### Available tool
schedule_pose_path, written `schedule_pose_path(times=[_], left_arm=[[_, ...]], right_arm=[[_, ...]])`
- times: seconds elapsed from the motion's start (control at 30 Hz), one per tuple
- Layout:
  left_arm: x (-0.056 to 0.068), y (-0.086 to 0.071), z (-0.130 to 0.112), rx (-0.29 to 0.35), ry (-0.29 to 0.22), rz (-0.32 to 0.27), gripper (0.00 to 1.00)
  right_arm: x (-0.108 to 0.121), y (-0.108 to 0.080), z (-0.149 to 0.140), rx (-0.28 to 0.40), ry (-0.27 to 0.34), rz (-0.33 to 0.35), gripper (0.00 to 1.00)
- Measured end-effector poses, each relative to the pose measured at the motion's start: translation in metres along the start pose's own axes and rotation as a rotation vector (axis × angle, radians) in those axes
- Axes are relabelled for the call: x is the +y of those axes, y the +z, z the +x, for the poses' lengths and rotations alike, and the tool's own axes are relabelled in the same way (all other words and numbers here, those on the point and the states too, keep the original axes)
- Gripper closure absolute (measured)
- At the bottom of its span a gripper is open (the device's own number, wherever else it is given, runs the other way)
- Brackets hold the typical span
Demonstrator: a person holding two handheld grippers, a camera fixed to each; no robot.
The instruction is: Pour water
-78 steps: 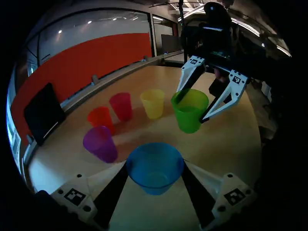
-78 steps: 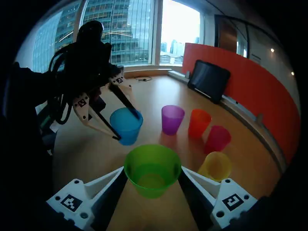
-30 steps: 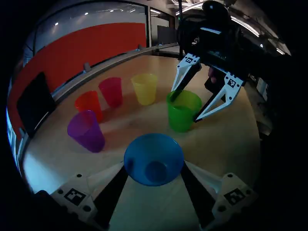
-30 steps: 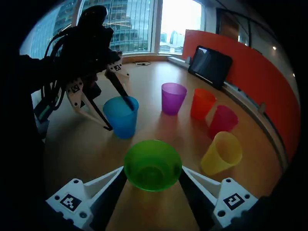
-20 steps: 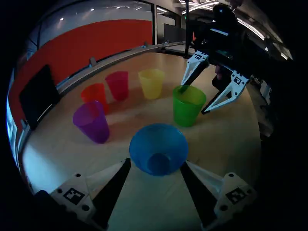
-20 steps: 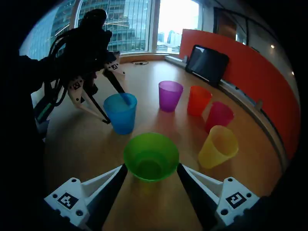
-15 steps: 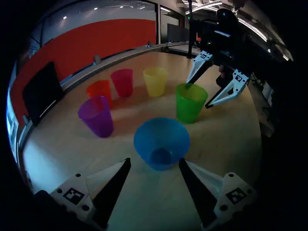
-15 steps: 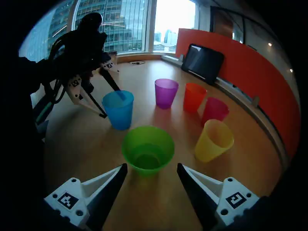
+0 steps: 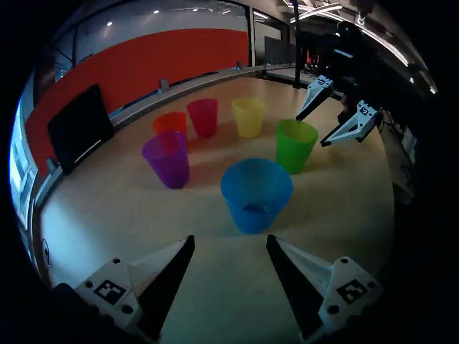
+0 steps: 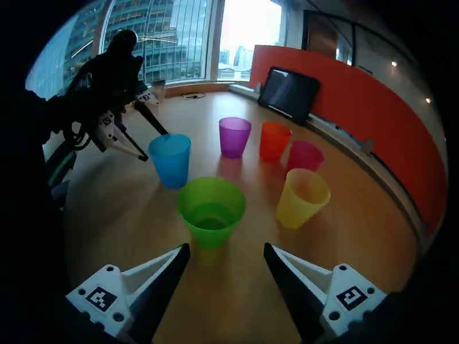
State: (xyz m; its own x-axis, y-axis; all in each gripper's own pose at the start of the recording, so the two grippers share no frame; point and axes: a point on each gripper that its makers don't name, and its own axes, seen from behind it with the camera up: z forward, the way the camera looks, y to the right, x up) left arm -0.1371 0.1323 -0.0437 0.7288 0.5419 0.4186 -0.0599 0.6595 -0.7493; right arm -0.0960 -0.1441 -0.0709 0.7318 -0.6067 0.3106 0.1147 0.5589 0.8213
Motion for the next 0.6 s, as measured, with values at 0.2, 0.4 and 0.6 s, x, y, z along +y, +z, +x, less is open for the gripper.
schedule_pose_path(times=[0.2,0.4,0.6], left_arm=[[-0.013,-0.010,-0.001,0.027,-0.024,0.051,0.07],[-0.028,-0.018,-0.002,0.062,-0.041,0.122,0.07],[-0.048,-0.026,0.002,0.113,-0.078,0.217,0.07]], right_arm=[[0.008,-0.006,-0.003,0.009,0.018,-0.041,0.00],[0.025,-0.015,-0.005,0.033,0.060,-0.113,0.00],[0.043,-0.026,-0.003,0.075,0.117,-0.194,0.00]])
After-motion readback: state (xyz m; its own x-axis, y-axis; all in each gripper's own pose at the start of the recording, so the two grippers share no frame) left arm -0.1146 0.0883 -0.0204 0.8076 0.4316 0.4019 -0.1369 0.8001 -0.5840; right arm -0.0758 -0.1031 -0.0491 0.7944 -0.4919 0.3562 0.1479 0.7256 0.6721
